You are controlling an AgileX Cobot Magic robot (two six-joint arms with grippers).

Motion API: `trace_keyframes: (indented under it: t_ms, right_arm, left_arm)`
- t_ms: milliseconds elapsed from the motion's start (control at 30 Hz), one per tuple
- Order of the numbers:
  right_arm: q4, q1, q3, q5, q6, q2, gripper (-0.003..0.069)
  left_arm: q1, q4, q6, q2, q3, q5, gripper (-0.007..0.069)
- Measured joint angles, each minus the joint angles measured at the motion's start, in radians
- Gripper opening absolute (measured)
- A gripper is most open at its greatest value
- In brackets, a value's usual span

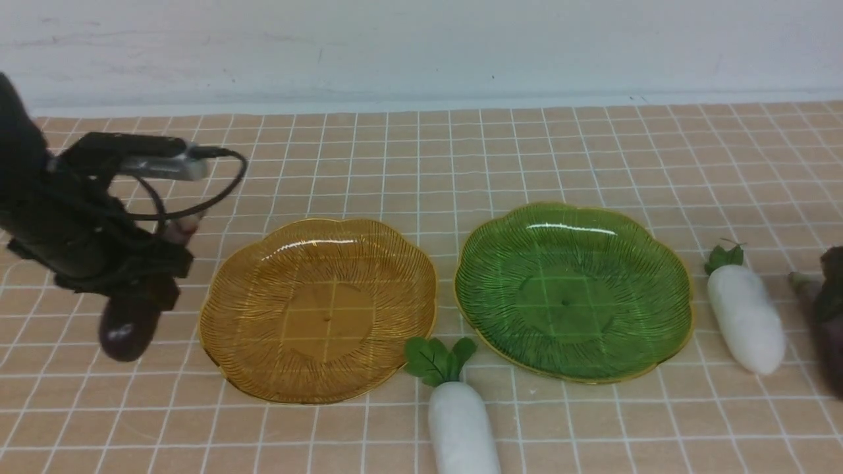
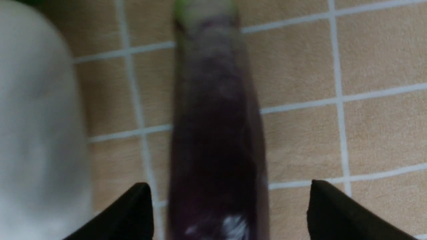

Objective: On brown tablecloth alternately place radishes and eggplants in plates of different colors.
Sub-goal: 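Pick up the eggplant and place it in the yellow plate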

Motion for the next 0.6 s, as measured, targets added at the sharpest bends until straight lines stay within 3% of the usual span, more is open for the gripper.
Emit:
trace_keyframes:
  t_ms: [167, 400, 500, 600]
  right_arm:
    - [-0.011, 0.0, -0.01, -0.003, 0.024, 0.044, 0.0371]
    - [0.005, 0.0, -0.145, 0.147, 0.066, -0.014, 0.0377]
    - [0.128, 0.035, -0.224, 0.184, 0.065, -0.106, 0.0377]
    - [0.327, 0.199, -0.266, 0.185, 0.04, -0.156, 0.0377]
  left_arm:
    - [-0.104, -0.006, -0.006, 0.056, -0.002, -0.101, 0.0262]
    - [-0.116, 0.001, -0.091, 0.123, -0.003, -0.17, 0.027]
    - [-0.116, 0.012, -0.147, 0.137, -0.003, -0.201, 0.0317]
    - [-0.116, 0.048, -0.207, 0.143, -0.003, -0.213, 0.0417]
